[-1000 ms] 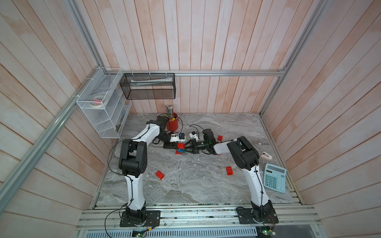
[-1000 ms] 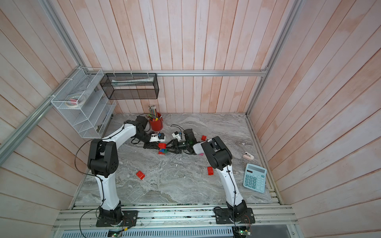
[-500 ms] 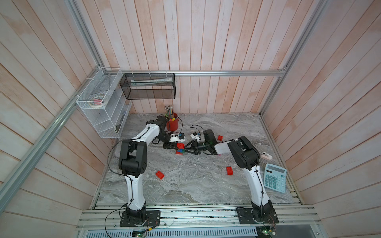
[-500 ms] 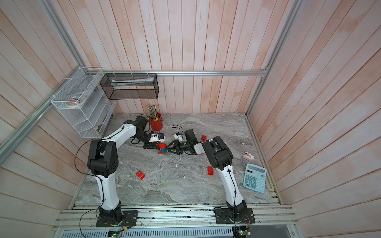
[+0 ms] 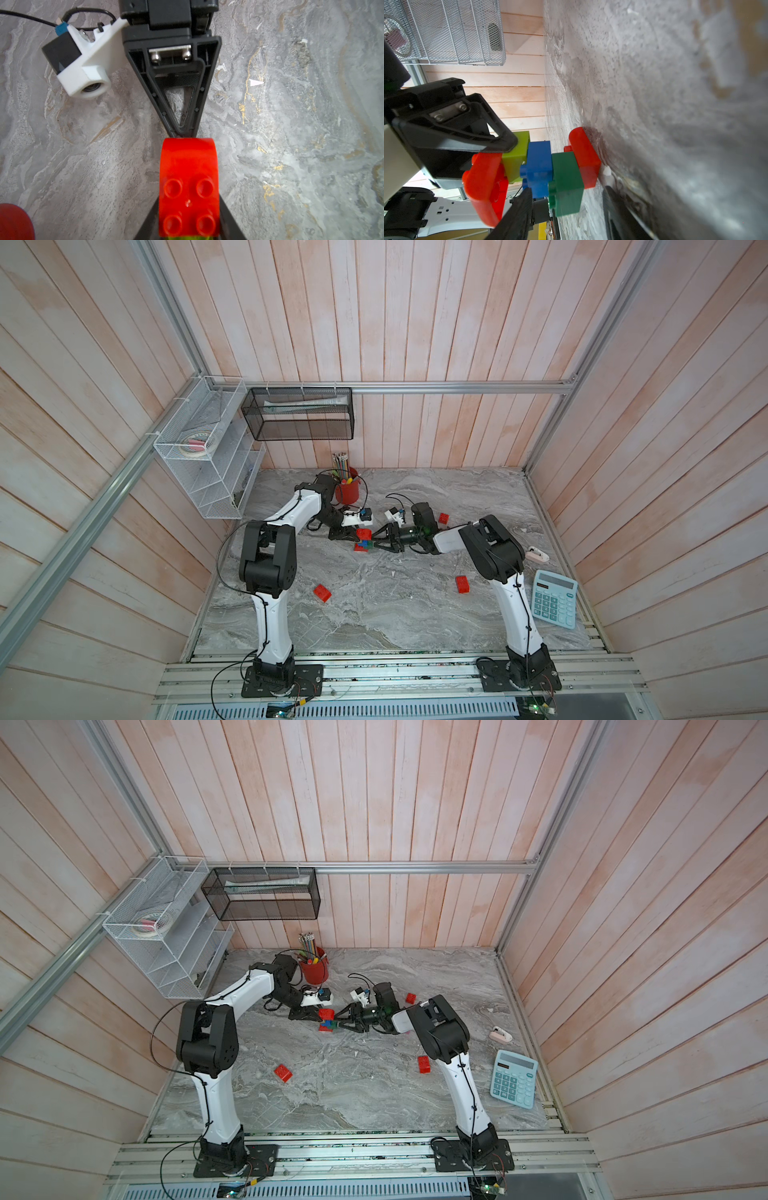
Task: Assemble the letter s with lego
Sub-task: Assemble the lego brick with the lego brick.
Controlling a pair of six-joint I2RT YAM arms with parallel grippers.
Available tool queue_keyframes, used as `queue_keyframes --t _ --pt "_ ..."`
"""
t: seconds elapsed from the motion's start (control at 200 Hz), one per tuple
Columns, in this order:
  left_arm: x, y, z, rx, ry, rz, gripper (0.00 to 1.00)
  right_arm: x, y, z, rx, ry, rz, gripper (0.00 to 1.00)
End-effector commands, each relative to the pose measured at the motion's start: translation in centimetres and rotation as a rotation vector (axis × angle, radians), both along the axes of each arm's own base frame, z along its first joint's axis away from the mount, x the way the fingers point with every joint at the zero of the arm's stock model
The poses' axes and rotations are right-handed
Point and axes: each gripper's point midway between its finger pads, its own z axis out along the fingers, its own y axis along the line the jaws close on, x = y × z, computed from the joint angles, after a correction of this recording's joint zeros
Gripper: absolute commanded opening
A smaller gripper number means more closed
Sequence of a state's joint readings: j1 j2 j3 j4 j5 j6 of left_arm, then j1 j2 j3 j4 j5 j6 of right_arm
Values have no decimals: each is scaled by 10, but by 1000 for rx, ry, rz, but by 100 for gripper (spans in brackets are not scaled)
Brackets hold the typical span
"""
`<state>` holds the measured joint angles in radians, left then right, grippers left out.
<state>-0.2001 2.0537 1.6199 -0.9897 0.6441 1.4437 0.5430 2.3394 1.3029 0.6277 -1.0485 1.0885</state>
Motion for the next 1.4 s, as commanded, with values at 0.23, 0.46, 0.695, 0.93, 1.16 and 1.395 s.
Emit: queue_keyframes --t 0.23,0.46,0.695,0.93,1.16,1.395 --pt "-3 -3 2 -27 2 2 30 -11 8 -10 -1 45 19 59" --pt "-4 -3 1 -28 9 3 30 -13 9 -10 14 54 17 60" --pt "-4 -4 3 -34 7 0 30 -11 11 -11 12 65 4 61" --pt "-5 -6 4 -36 3 -5 30 -10 10 -18 -8 83 -14 60" --pt "-6 -8 5 -41 3 -7 30 -11 6 -29 -48 99 -21 58" --pt "-5 -9 8 -49 -3 -7 30 -12 1 -39 -83 115 -37 56"
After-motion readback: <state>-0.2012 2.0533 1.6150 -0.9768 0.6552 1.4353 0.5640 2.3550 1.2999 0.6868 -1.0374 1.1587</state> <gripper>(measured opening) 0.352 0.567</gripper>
